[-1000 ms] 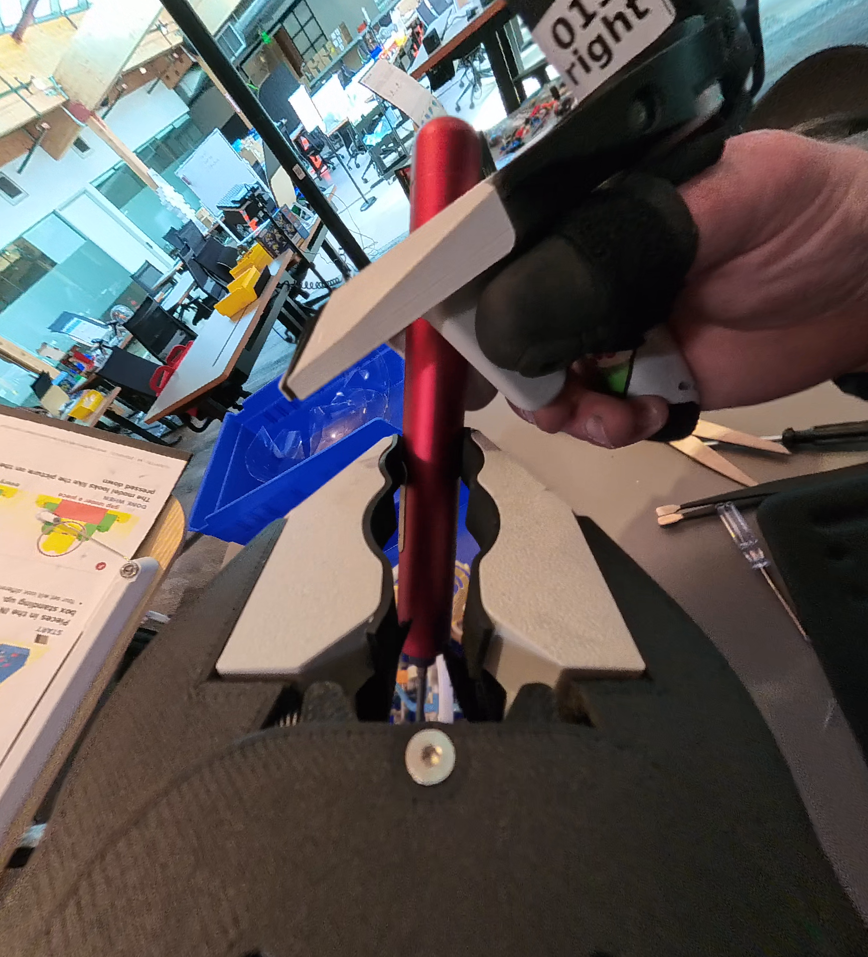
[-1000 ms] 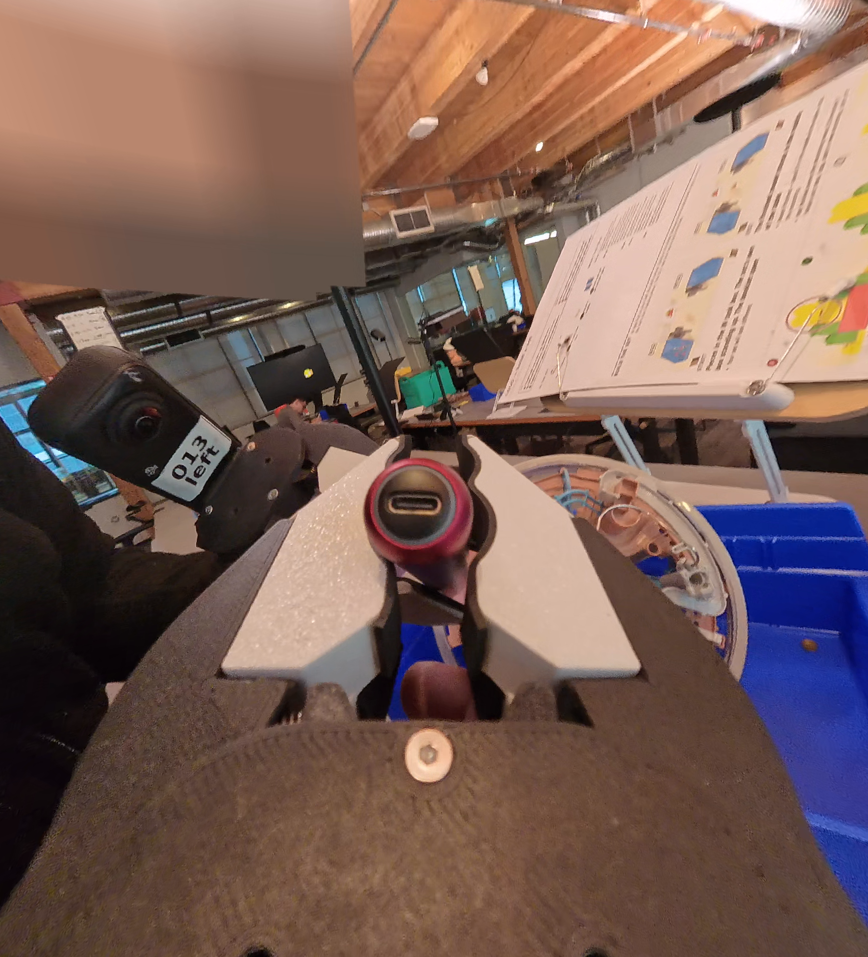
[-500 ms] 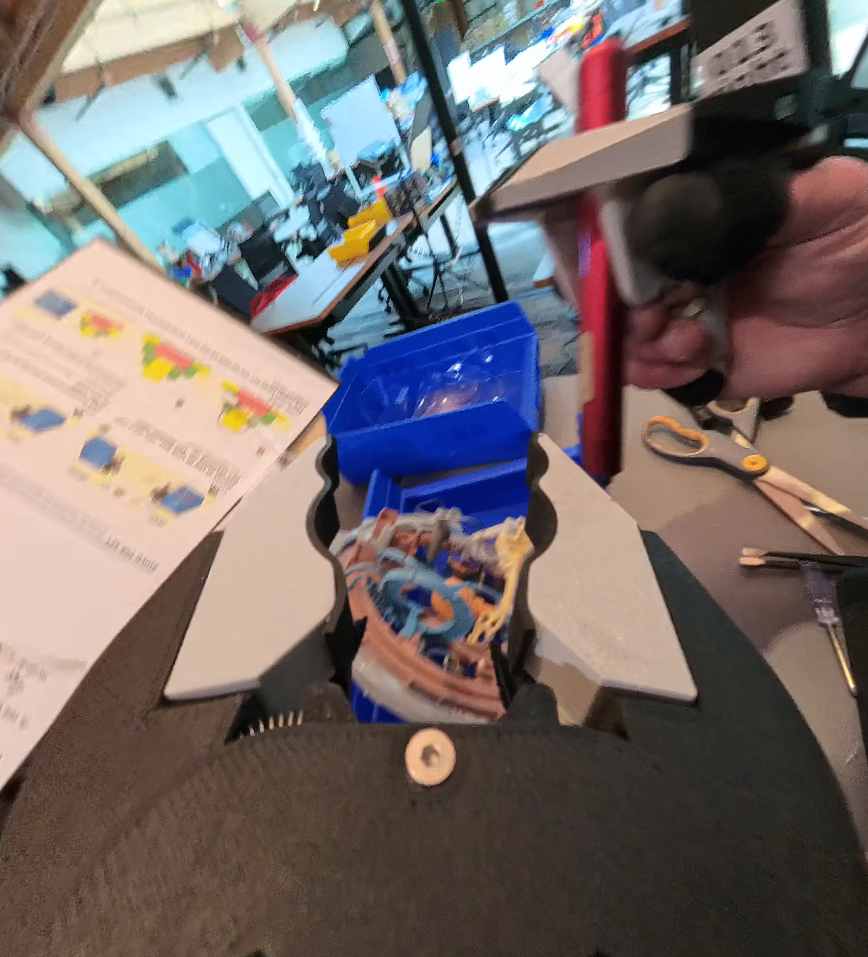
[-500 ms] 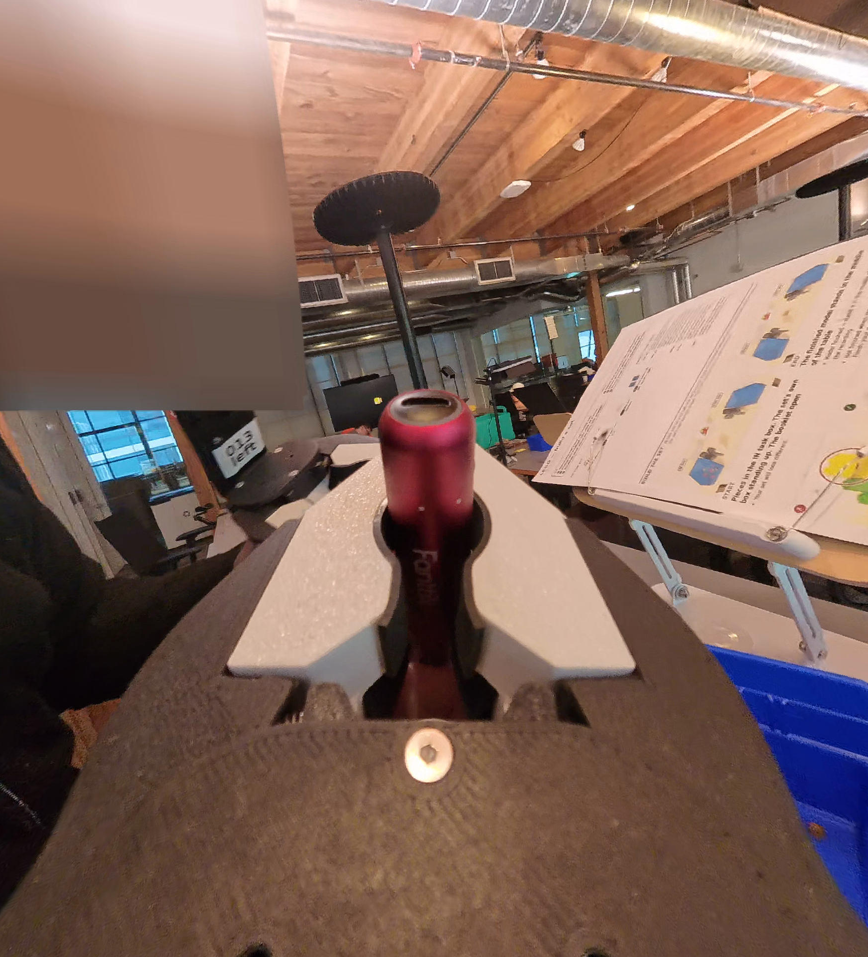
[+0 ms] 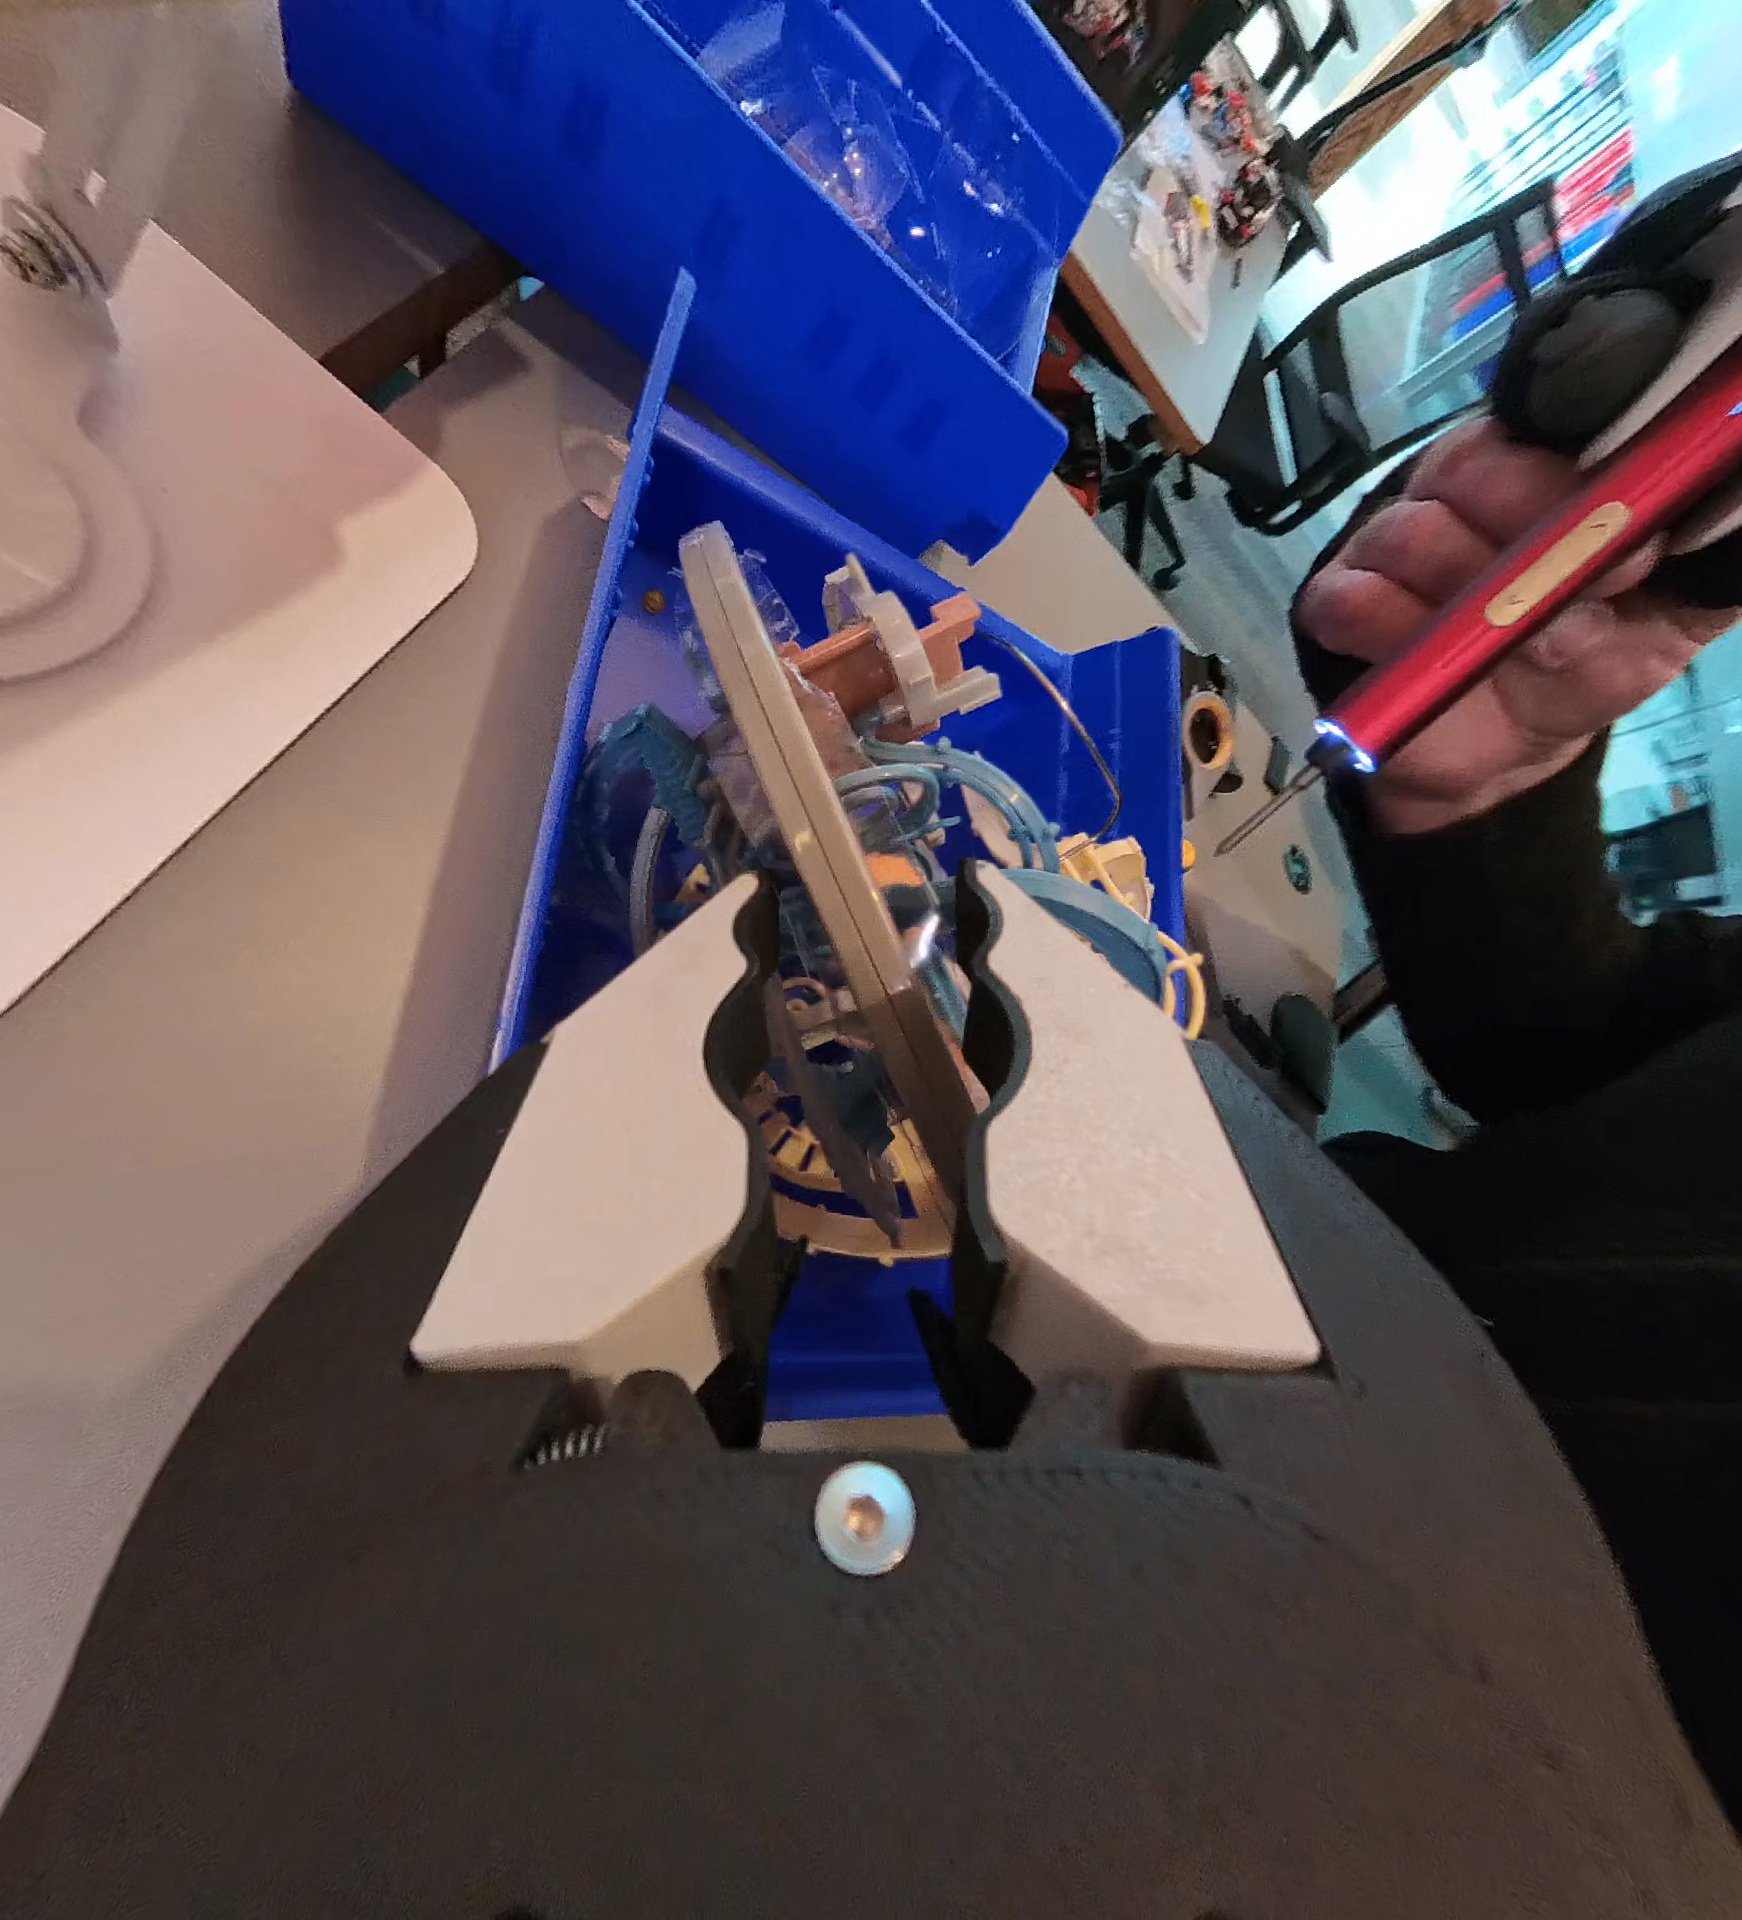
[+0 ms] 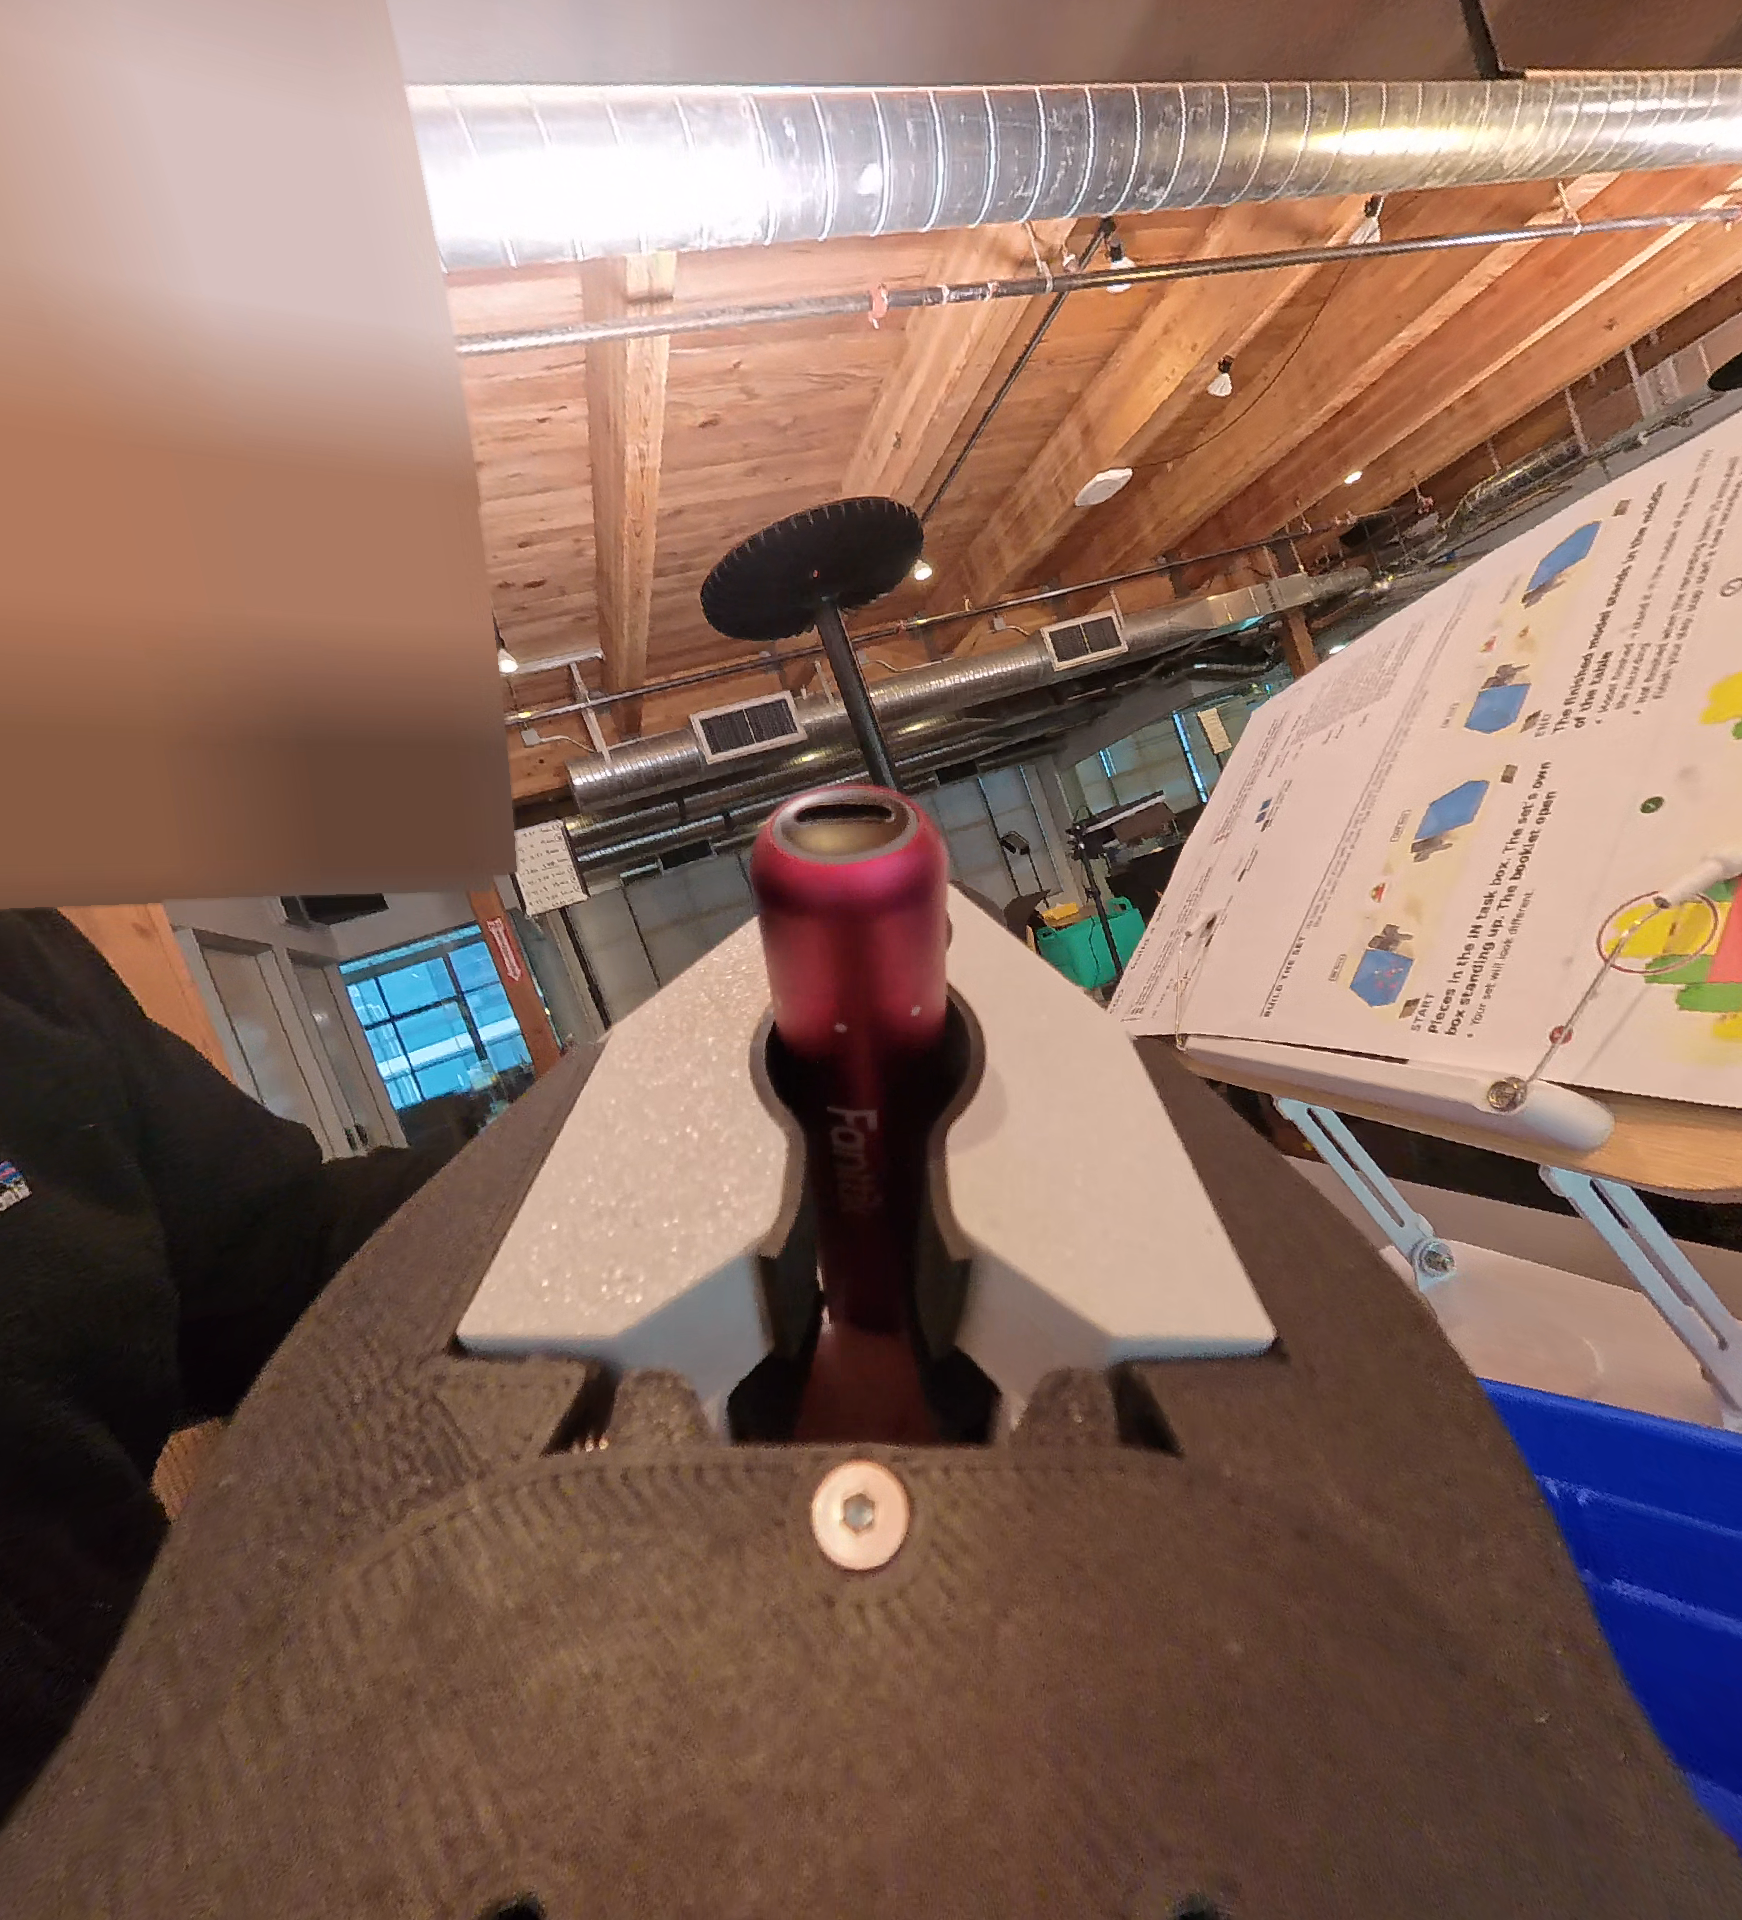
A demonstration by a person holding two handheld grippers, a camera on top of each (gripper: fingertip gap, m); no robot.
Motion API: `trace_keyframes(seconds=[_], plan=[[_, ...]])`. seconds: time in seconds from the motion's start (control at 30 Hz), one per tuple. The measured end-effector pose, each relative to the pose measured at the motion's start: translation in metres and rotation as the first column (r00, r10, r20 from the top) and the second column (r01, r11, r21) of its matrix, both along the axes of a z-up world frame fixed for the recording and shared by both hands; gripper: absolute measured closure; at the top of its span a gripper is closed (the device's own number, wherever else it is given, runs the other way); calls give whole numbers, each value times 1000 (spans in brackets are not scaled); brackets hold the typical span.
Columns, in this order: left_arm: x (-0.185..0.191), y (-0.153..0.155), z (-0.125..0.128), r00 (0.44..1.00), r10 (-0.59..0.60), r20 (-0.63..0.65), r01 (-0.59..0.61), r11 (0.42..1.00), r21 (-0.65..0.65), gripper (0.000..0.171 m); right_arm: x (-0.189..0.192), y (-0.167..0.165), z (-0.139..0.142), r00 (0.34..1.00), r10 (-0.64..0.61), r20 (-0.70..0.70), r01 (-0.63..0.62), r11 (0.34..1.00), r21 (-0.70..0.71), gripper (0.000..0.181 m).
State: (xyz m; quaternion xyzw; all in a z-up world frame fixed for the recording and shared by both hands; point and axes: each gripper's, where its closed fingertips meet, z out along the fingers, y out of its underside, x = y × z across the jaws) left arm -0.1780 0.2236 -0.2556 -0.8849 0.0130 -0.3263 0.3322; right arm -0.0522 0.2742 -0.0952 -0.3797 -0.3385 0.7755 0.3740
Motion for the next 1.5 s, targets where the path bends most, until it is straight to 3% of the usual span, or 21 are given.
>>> trace_keyframes(seconds=[0.1, 0.23, 0.37, 0.53, 0.63, 0.67, 0.7, 0.8, 0.87, 0.93, 1.0, 1.03, 1.07, 1.23, 1.3, 1.37, 1.43, 1.5], plan=[[6, 0, 3, 988, 6, 157, -3, 1000, -18, 145, 1, 10, -7, 1000, 19, -19, -19, 999, -36, 171], [7, 2, 3, 960, 24, 277, -17, 999, -28, 151, 0, 14, -14, 998, 45, -34, -48, 996, -72, 171], [22, -7, 6, 912, -217, 350, 232, 973, -3, 154, 1, 8, -16, 995, 88, -36, -91, 993, -80, 171], [39, 0, 1, 777, -459, 431, 548, 830, -105, 153, 4, 3, -14, 989, 135, -53, -139, 986, -91, 171], [38, 31, -23, 814, -466, 348, 555, 800, -228, 153, 7, 2, -12, 988, 139, -64, -145, 984, -99, 171], [34, 39, -41, 846, -468, 254, 529, 796, -294, 153, 7, 4, -11, 988, 136, -69, -143, 984, -105, 171], [38, 40, -44, 831, -503, 237, 555, 775, -301, 155, 8, 5, -11, 988, 134, -74, -142, 983, -114, 171], [51, 39, -46, 790, -583, 188, 613, 748, -254, 152, 8, 11, -14, 990, 126, -69, -135, 982, -131, 171], [61, 39, -45, 789, -582, 196, 614, 756, -227, 151, 8, 13, -16, 989, 129, -73, -138, 980, -145, 171], [60, 38, -44, 784, -610, 115, 620, 762, -187, 148, 7, 14, -18, 989, 129, -77, -139, 978, -157, 171], [57, 40, -34, 802, -593, 73, 598, 791, -128, 138, 6, 12, -17, 987, 137, -84, -150, 975, -165, 171], [55, 46, -28, 823, -565, 58, 568, 819, -81, 116, 5, 11, -17, 987, 140, -82, -152, 975, -163, 171], [52, 51, -21, 843, -536, 47, 537, 842, -39, 106, 4, 10, -16, 986, 143, -83, -155, 975, -161, 171], [32, 54, 10, 920, -392, -22, 392, 913, 111, 99, 0, 12, -5, 983, 156, -101, -170, 973, -154, 171], [34, 47, 44, 938, -345, -32, 342, 909, 238, 104, 0, 12, 0, 981, 158, -109, -173, 973, -149, 171], [56, 26, 73, 926, -373, -60, 371, 871, 322, 108, 0, 11, 7, 981, 158, -115, -173, 975, -138, 171], [87, 10, 80, 908, -397, -138, 420, 843, 337, 106, -4, 4, 12, 981, 157, -109, -169, 980, -106, 171], [116, -2, 68, 865, -423, -269, 492, 818, 297, 98, -9, -4, 17, 982, 162, -102, -170, 983, -74, 172]])
